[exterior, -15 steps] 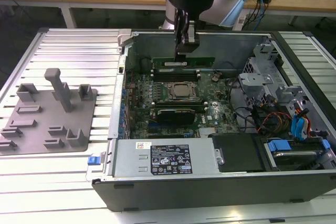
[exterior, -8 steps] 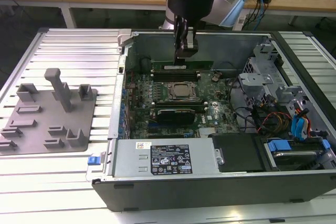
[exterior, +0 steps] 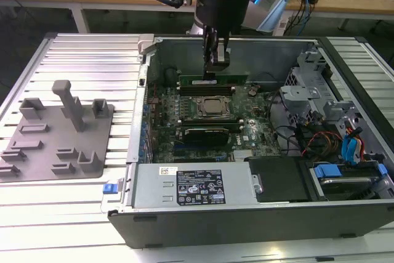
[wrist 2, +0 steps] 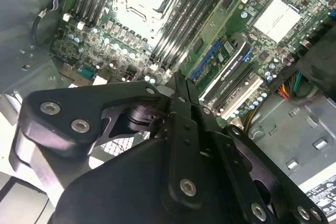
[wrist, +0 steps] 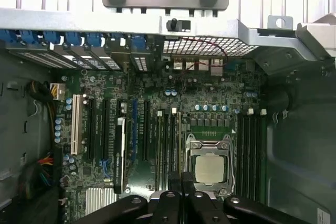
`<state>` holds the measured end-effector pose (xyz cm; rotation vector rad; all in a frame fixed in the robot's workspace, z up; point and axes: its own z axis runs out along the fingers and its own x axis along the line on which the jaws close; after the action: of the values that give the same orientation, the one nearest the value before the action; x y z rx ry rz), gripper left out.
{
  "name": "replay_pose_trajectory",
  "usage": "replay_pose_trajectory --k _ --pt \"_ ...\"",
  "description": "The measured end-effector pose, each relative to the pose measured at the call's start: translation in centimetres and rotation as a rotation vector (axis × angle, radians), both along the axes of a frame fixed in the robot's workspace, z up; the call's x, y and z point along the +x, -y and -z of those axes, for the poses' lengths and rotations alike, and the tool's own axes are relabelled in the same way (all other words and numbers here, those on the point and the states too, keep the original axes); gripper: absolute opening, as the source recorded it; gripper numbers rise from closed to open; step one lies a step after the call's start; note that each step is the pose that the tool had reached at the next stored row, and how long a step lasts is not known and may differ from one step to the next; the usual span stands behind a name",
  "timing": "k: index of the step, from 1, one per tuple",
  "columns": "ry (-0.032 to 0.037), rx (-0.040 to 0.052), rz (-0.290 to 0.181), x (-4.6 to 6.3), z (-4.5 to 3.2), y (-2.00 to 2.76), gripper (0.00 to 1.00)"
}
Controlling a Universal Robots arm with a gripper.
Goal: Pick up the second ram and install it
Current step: 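Pick up the second ram and move it above second insertion slot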
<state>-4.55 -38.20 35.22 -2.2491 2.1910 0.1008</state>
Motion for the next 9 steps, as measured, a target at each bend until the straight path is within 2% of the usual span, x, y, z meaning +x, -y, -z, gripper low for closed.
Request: replay_pose_trajectory --k 4,6,9 --pt "0.0 0.0002 0.0 0.0 0.7 -0.17 0.09" --pt "0.0001 0.0034 0.0 0.0 0.99 -0.17 0.09" --pt "0.0 0.0073 0.0 0.0 1.83 -0.17 0.09"
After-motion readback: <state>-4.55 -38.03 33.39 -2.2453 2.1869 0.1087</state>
